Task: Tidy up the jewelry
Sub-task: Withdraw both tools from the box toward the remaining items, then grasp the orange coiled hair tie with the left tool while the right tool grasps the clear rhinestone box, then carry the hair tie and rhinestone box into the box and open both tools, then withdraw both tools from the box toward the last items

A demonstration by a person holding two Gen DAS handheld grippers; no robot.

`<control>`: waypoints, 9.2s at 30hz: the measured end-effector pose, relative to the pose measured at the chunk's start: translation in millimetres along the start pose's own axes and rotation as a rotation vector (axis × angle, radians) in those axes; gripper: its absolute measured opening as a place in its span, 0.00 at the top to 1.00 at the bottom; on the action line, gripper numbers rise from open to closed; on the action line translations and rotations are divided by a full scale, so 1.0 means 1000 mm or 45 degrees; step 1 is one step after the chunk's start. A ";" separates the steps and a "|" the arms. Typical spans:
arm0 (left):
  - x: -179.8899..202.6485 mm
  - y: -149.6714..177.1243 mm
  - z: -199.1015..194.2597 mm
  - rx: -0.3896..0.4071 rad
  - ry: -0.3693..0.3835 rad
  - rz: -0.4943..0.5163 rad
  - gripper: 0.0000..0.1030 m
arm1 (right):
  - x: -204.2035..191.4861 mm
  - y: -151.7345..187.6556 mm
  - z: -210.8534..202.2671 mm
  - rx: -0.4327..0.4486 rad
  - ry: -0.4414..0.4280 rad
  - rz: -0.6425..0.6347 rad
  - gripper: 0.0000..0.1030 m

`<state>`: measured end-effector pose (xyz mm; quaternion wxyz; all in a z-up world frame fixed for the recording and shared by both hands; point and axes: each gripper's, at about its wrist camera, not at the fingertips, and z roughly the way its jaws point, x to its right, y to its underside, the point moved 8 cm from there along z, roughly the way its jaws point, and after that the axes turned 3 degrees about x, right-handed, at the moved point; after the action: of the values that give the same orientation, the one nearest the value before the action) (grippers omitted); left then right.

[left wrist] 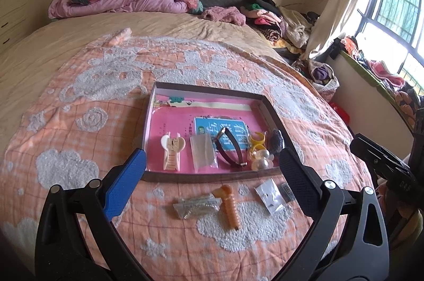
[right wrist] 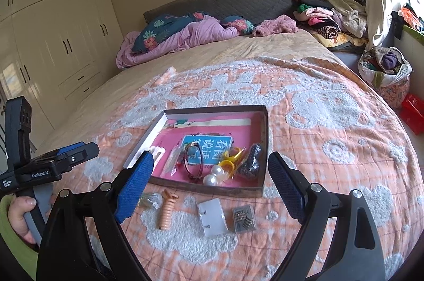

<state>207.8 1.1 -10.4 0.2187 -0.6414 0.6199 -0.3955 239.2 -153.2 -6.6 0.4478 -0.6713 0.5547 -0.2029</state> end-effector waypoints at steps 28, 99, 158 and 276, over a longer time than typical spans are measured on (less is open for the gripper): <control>0.047 0.076 0.033 -0.192 0.018 0.138 0.09 | 0.032 0.072 0.001 -0.144 0.098 -0.083 0.15; 0.041 0.068 0.056 -0.165 0.073 0.158 0.89 | 0.027 0.081 0.041 -0.184 -0.006 -0.056 0.70; -0.016 -0.002 0.101 -0.101 0.010 0.065 0.89 | -0.009 -0.015 0.118 -0.093 -0.001 -0.161 0.70; -0.019 0.096 0.075 -0.326 -0.055 0.225 0.09 | 0.001 0.105 0.075 -0.345 0.039 -0.167 0.16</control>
<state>208.0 -9.5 -132.7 0.1825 -0.6153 0.7145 -0.2785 238.1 -124.1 -132.7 0.3304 -0.7572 0.5388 -0.1651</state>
